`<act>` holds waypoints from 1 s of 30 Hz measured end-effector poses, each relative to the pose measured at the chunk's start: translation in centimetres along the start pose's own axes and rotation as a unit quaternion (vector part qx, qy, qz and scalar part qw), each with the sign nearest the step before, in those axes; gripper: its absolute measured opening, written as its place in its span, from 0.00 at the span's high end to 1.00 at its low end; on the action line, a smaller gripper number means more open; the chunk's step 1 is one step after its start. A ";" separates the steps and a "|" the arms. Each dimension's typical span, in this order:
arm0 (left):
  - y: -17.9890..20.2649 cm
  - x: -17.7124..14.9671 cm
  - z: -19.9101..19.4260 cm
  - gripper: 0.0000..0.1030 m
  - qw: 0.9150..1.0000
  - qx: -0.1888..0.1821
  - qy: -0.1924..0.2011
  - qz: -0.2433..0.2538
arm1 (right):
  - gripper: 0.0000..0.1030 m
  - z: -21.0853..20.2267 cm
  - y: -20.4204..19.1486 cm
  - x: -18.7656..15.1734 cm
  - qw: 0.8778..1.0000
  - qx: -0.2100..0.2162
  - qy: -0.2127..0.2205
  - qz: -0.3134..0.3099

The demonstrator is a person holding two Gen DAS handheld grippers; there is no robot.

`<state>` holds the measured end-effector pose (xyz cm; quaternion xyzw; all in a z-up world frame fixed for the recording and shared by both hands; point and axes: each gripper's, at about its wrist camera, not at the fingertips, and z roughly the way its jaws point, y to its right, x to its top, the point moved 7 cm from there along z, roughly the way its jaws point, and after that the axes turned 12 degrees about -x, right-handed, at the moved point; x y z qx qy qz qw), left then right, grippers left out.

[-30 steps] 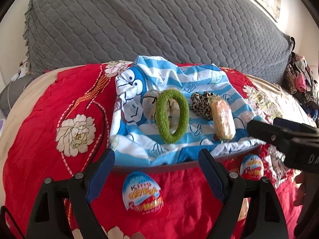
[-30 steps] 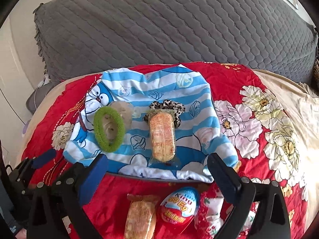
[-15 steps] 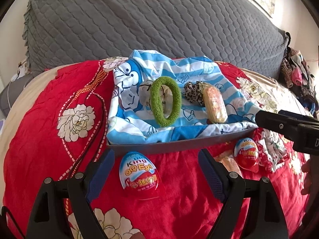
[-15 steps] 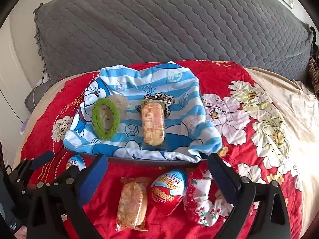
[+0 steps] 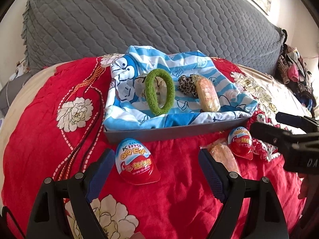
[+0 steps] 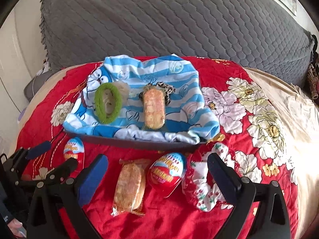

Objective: Organize objects
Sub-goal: 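Withdraw both open tools from the tray toward the red eggs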

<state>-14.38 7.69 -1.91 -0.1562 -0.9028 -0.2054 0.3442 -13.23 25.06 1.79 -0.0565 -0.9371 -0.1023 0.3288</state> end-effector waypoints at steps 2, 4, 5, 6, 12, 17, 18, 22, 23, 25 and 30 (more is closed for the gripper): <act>-0.3 -0.3 -0.2 0.16 1.000 -0.001 0.000 -0.004 | 0.02 -0.2 -0.6 -0.4 1.000 -0.006 0.003 -0.008; -0.7 -0.5 -0.4 0.16 1.000 0.001 -0.001 -0.006 | 0.02 -0.4 -1.0 -0.8 1.000 -0.009 0.005 -0.010; -0.8 -0.7 -0.6 0.16 1.000 0.002 0.000 -0.007 | 0.02 -0.6 -1.3 -0.9 1.000 -0.009 0.007 -0.010; -1.0 -0.7 -0.6 0.16 1.000 0.002 0.000 -0.008 | 0.02 -0.7 -1.5 -1.0 1.000 -0.009 0.009 -0.011; -1.9 -1.0 -0.8 0.16 1.000 0.008 0.001 -0.015 | 0.02 -1.0 -2.1 -2.0 1.000 -0.018 0.007 -0.007; -2.9 -1.6 -0.6 0.16 1.000 0.014 -0.001 -0.026 | 0.02 -1.0 -2.8 -3.1 1.000 -0.025 0.003 -0.009; -3.1 -1.7 -0.6 0.16 1.000 0.015 -0.002 -0.027 | 0.02 -1.0 -3.0 -3.3 1.000 -0.023 0.002 -0.011; -3.6 -2.3 -0.2 0.16 0.999 0.018 -0.006 -0.033 | 0.02 -0.7 -3.8 -4.1 1.000 -0.024 -0.006 -0.019; -3.7 -2.4 -0.1 0.16 0.999 0.018 -0.008 -0.033 | 0.02 -0.7 -4.0 -4.2 0.999 -0.025 -0.006 -0.020; -3.8 -2.4 0.0 0.16 0.999 0.017 -0.007 -0.034 | 0.02 -0.5 -4.1 -4.5 0.999 -0.027 -0.008 -0.018; -3.8 -2.4 0.1 0.16 0.999 0.015 -0.006 -0.033 | 0.02 -0.2 -4.0 -4.9 0.999 -0.024 -0.018 -0.010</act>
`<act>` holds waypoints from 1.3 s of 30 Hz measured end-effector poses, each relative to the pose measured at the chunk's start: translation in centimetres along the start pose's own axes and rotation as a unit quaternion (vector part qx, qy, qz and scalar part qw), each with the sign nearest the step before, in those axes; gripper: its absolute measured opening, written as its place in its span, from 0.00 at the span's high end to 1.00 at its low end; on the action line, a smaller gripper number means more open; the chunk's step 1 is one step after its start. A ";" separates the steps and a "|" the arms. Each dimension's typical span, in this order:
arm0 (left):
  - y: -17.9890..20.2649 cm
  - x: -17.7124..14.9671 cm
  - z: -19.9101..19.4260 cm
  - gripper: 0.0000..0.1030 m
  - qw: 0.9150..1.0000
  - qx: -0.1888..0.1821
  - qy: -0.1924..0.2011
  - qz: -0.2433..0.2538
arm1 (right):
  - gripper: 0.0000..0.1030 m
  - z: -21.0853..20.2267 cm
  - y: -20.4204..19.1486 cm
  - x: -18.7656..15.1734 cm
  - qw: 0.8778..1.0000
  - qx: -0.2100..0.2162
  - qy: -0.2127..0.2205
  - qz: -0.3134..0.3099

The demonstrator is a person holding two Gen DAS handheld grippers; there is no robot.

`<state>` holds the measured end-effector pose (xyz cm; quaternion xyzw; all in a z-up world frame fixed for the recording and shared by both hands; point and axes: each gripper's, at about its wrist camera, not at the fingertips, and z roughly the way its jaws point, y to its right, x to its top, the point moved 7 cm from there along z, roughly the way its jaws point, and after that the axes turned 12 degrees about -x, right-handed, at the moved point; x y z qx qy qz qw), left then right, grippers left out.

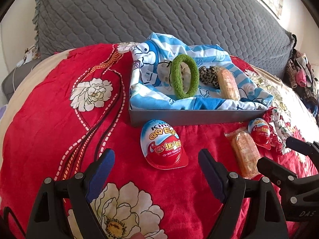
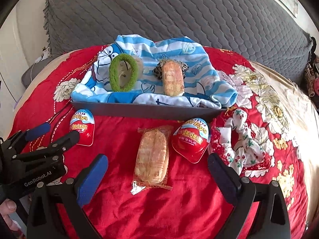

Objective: Organize objects
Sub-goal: 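Withdraw both open tools from the tray toward the red eggs, then move the left tool toward the red egg while the right tool approaches the bread package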

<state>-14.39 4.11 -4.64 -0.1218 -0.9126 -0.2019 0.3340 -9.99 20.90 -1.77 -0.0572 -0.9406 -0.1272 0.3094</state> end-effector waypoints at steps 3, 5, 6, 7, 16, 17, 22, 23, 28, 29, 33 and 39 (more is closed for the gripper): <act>0.0 0.0 0.1 0.16 1.000 -0.003 -0.001 -0.002 | 0.02 0.1 0.1 -0.3 1.000 -0.002 -0.002 0.004; 0.0 0.0 0.2 0.16 1.000 -0.002 -0.001 -0.002 | 0.02 0.3 0.1 -0.5 1.000 -0.002 -0.008 0.005; 0.0 0.0 0.3 0.16 1.000 -0.003 -0.001 -0.002 | 0.02 0.4 0.1 -0.6 1.000 -0.001 -0.010 0.007; 0.1 0.0 0.3 0.16 1.000 -0.004 -0.002 -0.002 | 0.02 0.5 0.1 -0.7 1.000 -0.001 -0.014 0.008; 0.0 -0.4 0.8 0.16 1.000 -0.002 -0.011 0.002 | 0.02 1.2 -0.1 -1.3 0.999 0.009 -0.030 0.014; -0.1 -0.4 0.9 0.16 1.000 -0.002 -0.012 0.001 | 0.02 1.2 -0.1 -1.3 0.999 0.011 -0.032 0.015; 0.1 -0.2 1.0 0.16 1.000 -0.003 -0.010 0.003 | 0.02 1.2 -0.2 -1.4 0.999 0.009 -0.030 0.011; 0.1 -0.2 1.1 0.16 1.000 -0.002 -0.011 0.005 | 0.02 1.2 -0.2 -1.4 0.999 0.009 -0.029 0.010; 0.2 0.0 1.0 0.16 1.000 -0.004 -0.010 0.005 | 0.01 0.9 0.0 -1.1 1.000 0.004 -0.021 0.013; 0.2 0.0 1.1 0.16 1.000 -0.004 -0.012 0.005 | 0.01 0.9 0.1 -1.0 1.000 0.001 -0.020 0.014; 0.1 0.0 1.0 0.16 1.000 -0.004 -0.012 0.006 | 0.01 1.1 0.3 -1.0 1.000 -0.002 -0.023 0.021; 0.2 -0.1 1.4 0.16 1.000 -0.003 -0.014 0.005 | 0.01 1.3 0.6 -1.1 0.999 -0.008 -0.026 0.028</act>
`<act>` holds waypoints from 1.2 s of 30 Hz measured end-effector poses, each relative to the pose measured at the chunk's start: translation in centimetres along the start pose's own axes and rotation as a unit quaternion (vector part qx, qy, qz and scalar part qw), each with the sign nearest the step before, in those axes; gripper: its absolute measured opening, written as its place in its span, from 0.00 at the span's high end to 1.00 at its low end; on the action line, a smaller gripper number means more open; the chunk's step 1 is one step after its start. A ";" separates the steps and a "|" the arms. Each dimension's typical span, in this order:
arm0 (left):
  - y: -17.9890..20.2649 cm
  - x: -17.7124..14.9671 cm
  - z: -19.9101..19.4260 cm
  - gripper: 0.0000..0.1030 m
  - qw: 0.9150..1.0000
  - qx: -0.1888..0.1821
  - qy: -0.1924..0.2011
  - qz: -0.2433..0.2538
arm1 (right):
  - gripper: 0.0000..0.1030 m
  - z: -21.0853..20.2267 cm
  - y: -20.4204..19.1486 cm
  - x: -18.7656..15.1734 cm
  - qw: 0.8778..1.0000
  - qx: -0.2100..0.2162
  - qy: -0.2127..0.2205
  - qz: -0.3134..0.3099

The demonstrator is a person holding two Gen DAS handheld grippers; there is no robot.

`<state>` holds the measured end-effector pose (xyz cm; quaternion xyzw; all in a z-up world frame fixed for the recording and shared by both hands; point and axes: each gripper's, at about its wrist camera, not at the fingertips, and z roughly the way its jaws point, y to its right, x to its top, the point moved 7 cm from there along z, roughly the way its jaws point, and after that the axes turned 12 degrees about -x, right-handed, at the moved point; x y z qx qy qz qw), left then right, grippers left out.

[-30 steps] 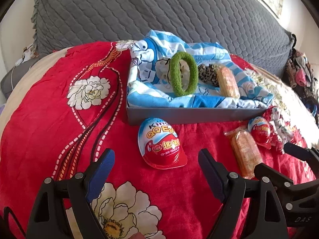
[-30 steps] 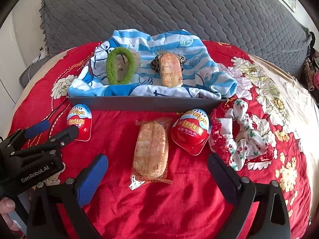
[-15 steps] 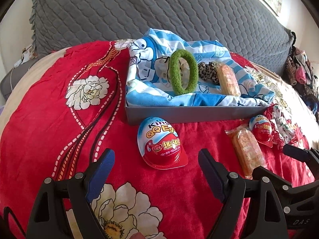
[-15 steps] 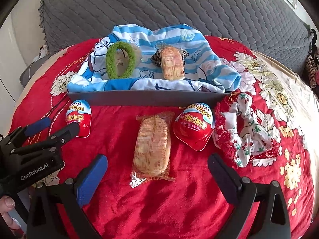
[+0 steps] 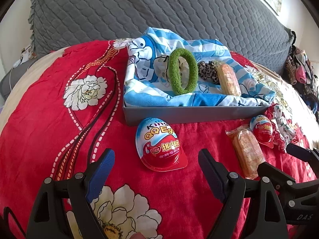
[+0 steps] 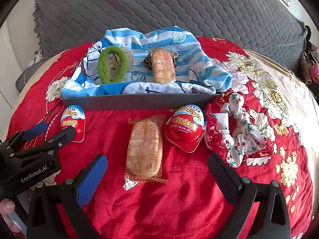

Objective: Organize objects
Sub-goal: 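Move the left tool toward the red egg while the right tool approaches the bread package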

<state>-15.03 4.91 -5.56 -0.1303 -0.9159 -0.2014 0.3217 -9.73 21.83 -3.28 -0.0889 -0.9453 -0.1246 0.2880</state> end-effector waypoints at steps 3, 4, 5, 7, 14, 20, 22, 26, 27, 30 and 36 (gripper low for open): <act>0.2 0.1 0.2 0.16 1.000 0.001 -0.002 0.004 | 0.01 0.3 -0.1 -0.2 1.000 -0.005 -0.004 -0.004; 0.2 0.1 0.3 0.16 1.000 0.000 -0.003 0.004 | 0.01 0.4 -0.1 -0.2 1.000 -0.005 -0.004 -0.004; 0.1 0.1 0.3 0.16 1.000 0.001 -0.003 0.004 | 0.01 0.4 -0.1 -0.2 1.000 -0.005 -0.004 -0.005; 0.1 0.0 0.5 0.16 1.000 0.002 -0.005 0.004 | 0.02 0.6 -0.1 -0.3 1.000 -0.009 -0.004 -0.005; -0.1 0.1 1.3 0.16 1.000 0.000 -0.008 -0.002 | 0.02 1.4 0.1 -0.4 1.000 -0.012 -0.012 0.003; 0.0 0.1 1.7 0.16 1.000 -0.003 -0.010 -0.005 | 0.02 2.0 0.0 -0.7 1.000 -0.009 -0.021 0.006; 0.0 0.0 1.9 0.16 1.000 -0.002 -0.013 -0.007 | 0.02 2.1 -0.1 -0.6 1.000 -0.011 -0.022 0.005; -0.2 0.1 2.2 0.16 1.000 -0.002 -0.013 -0.010 | 0.02 2.3 -0.2 -0.5 1.000 -0.009 -0.024 0.006; -0.2 0.1 2.3 0.16 1.000 -0.003 -0.014 -0.012 | 0.02 2.3 -0.2 -0.5 1.000 -0.008 -0.024 0.007; -0.2 0.2 2.4 0.16 1.000 -0.004 -0.013 -0.014 | 0.02 2.6 -0.2 -0.5 0.999 -0.002 -0.030 0.014; -0.5 0.5 2.5 0.16 1.000 0.000 -0.011 -0.023 | 0.02 2.9 -0.4 -0.4 1.000 -0.006 -0.029 0.009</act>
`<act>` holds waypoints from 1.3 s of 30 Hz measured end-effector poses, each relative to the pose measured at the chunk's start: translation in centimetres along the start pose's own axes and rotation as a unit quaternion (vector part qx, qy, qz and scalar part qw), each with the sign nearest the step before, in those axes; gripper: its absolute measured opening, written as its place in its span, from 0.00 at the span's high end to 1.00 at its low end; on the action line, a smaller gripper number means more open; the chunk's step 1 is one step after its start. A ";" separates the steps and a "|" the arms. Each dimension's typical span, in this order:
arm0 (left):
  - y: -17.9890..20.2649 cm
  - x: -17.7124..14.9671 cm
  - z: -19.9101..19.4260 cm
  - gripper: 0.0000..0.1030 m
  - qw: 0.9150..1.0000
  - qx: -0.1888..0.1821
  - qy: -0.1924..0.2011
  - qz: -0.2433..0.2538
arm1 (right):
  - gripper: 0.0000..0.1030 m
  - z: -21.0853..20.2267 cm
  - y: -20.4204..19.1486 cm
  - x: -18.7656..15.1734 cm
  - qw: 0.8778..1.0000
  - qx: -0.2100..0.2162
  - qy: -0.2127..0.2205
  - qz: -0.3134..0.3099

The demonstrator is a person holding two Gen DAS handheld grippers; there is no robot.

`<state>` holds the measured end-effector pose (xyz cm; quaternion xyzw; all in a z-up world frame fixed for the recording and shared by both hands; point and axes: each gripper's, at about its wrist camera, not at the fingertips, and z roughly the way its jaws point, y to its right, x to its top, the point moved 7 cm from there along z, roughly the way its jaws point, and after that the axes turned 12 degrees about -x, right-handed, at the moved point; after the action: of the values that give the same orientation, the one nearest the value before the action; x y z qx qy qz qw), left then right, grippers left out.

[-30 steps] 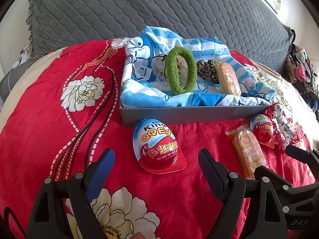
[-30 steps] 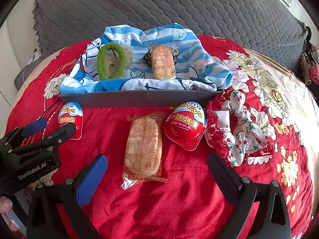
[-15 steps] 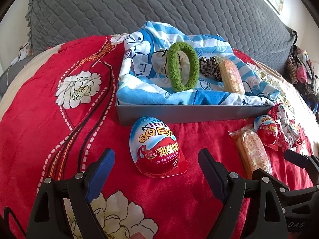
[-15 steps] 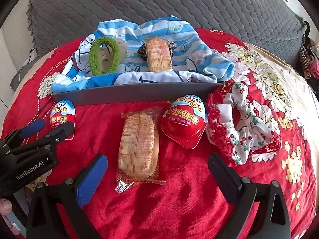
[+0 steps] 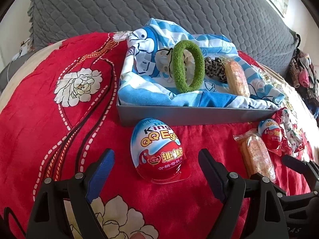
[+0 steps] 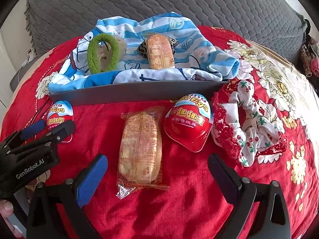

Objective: Organize objects
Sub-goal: 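Move the left tool toward the red egg while the right tool approaches the bread package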

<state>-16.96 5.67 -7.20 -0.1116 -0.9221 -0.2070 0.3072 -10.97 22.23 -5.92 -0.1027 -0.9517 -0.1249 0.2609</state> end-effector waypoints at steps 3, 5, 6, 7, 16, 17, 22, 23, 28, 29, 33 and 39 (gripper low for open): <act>-0.2 0.1 0.2 0.16 1.000 0.008 0.000 -0.001 | 0.02 0.1 -0.2 0.0 1.000 -0.001 0.000 -0.004; -0.3 0.1 0.3 0.16 1.000 0.010 0.000 -0.004 | 0.02 0.2 -0.2 -0.1 1.000 -0.001 -0.002 -0.005; -0.4 0.1 0.3 0.16 1.000 0.010 0.001 -0.006 | 0.02 0.3 -0.2 -0.1 1.000 0.000 -0.002 -0.004; -0.4 0.1 0.4 0.16 1.000 0.010 0.000 -0.007 | 0.02 0.3 -0.2 -0.1 1.000 -0.001 -0.002 -0.004; -0.4 0.1 0.9 0.16 1.000 0.009 -0.004 -0.012 | 0.04 0.7 -0.2 -0.2 1.000 -0.004 -0.005 -0.002; -0.3 0.1 0.9 0.16 1.000 0.009 -0.004 -0.011 | 0.04 0.7 -0.3 -0.2 1.000 -0.004 -0.005 -0.001; -0.3 0.1 1.1 0.16 1.000 0.010 -0.006 -0.011 | 0.07 1.3 -0.3 -0.1 1.000 -0.005 -0.007 0.002; -0.3 0.1 1.2 0.16 1.000 0.010 -0.005 -0.011 | 0.08 1.3 -0.3 -0.1 1.000 -0.004 -0.008 0.002; -0.5 0.0 1.5 0.16 1.000 0.009 -0.007 -0.016 | 0.12 1.5 -0.5 0.1 1.000 -0.007 -0.004 -0.002; -0.5 0.0 1.5 0.16 1.000 0.009 -0.007 -0.016 | 0.12 1.5 -0.5 0.2 1.000 -0.006 -0.003 -0.003; -0.6 -0.1 1.7 0.16 1.000 0.009 -0.008 -0.017 | 0.13 1.8 -0.6 0.3 1.000 -0.003 -0.004 -0.001; -0.5 -0.1 1.7 0.16 1.000 0.007 -0.007 -0.015 | 0.16 2.1 -0.6 0.5 1.000 0.003 -0.004 0.001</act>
<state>-17.93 5.97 -8.68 -0.0967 -0.9274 -0.2043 0.2979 -12.55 22.28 -7.48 -0.1036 -0.9531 -0.1209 0.2576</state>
